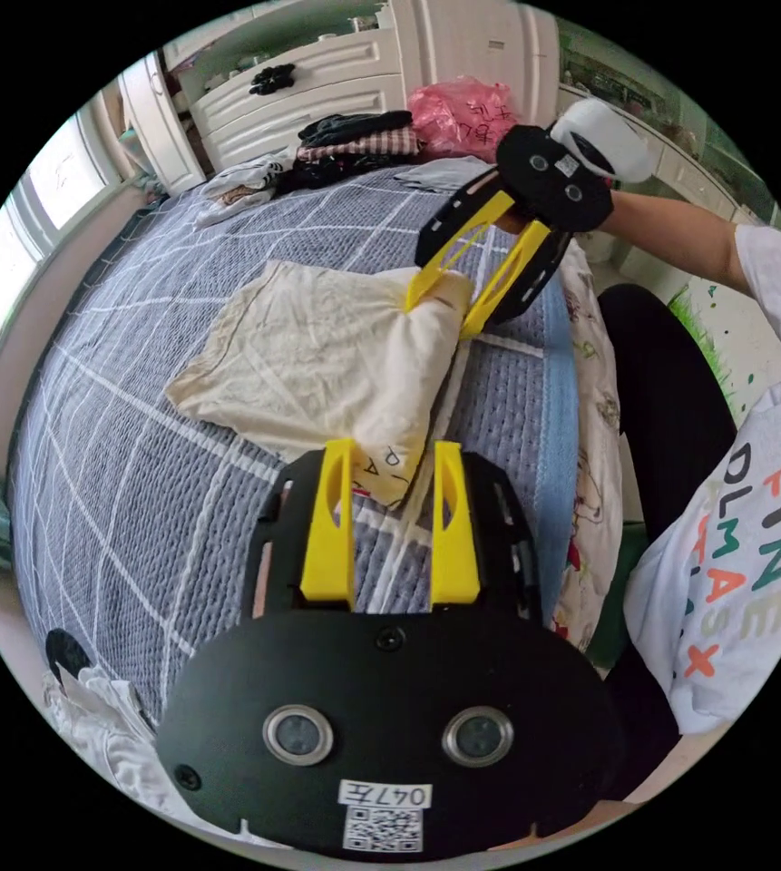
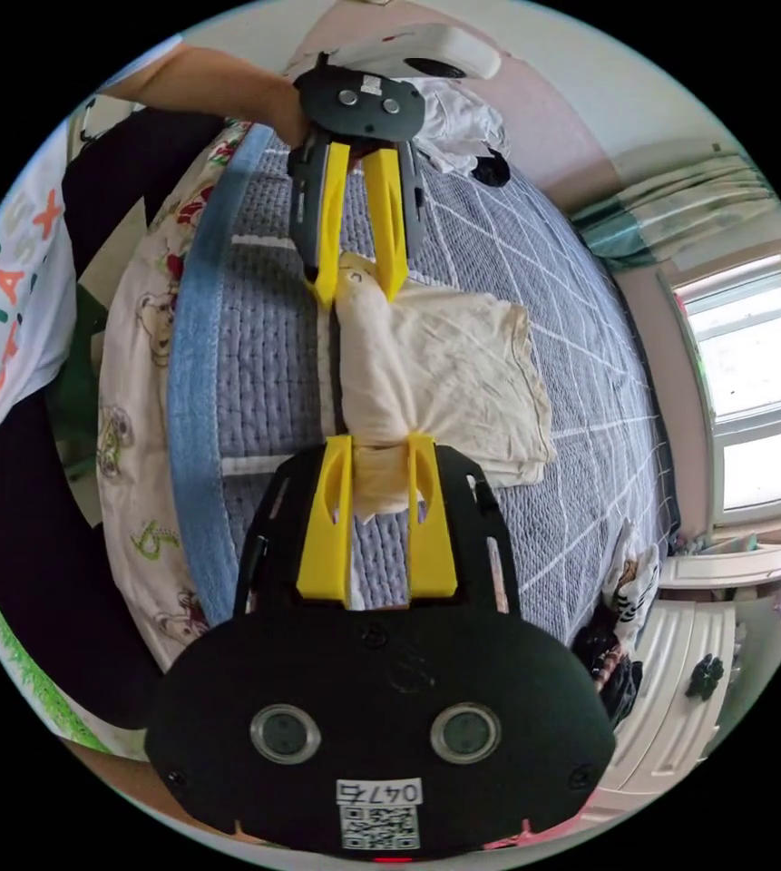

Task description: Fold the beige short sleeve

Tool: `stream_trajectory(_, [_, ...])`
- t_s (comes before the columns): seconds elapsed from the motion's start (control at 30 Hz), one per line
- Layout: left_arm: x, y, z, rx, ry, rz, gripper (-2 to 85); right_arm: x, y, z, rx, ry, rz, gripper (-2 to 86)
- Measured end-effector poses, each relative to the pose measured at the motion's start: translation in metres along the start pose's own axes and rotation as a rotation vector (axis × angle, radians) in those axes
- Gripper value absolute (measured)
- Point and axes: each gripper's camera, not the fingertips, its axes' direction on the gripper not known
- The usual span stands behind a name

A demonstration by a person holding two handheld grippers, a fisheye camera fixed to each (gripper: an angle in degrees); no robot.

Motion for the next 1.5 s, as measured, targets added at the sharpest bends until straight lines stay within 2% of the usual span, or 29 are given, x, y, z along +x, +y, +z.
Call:
stream_trajectory(0.17, [-0.004,-0.030,-0.010,-0.010,0.002,-0.015,3.9,0.000,0.020,-0.003,-0.025,-0.032,0.086,1.1])
stream_trajectory(0.33, [0.017,-0.070,-0.042,0.010,-0.164,0.100,0.5,0.010,0.050,-0.034,-0.022,-0.117,0.234,0.9])
stream_trajectory(0.4, [0.020,-0.111,-0.065,-0.018,-0.247,0.218,0.1,0.013,0.069,-0.048,-0.020,-0.143,0.291,0.9])
stream_trajectory(0.5, [0.010,-0.188,-0.088,-0.051,-0.277,0.322,-0.1,0.027,0.121,-0.071,0.050,-0.195,0.486,0.9])
stream_trajectory(0.63, [0.003,-0.301,-0.096,-0.062,-0.163,0.386,-0.2,0.036,0.240,-0.094,0.181,-0.229,0.850,0.8])
stream_trajectory(0.8, [0.033,-0.471,-0.051,-0.054,-0.007,0.439,-0.3,0.007,0.399,-0.103,0.322,-0.219,1.220,0.9])
stream_trajectory(1.0, [0.131,-0.610,0.025,-0.079,-0.048,0.615,-0.3,-0.065,0.561,-0.097,0.436,-0.139,1.548,0.9])
stream_trajectory(1.17, [0.186,-0.660,0.070,-0.074,-0.018,0.689,0.1,-0.123,0.633,-0.100,0.431,-0.045,1.676,1.0])
stream_trajectory(1.3, [0.197,-0.677,0.096,-0.016,0.085,0.618,1.8,-0.146,0.651,-0.109,0.346,0.077,1.699,1.7])
stream_trajectory(1.43, [0.194,-0.673,0.122,-0.015,0.009,0.521,7.9,-0.158,0.660,-0.100,0.247,0.138,1.713,6.6])
stream_trajectory(1.5, [0.165,-0.660,0.117,0.076,0.173,0.387,10.4,-0.164,0.660,-0.104,0.235,0.182,1.734,7.4])
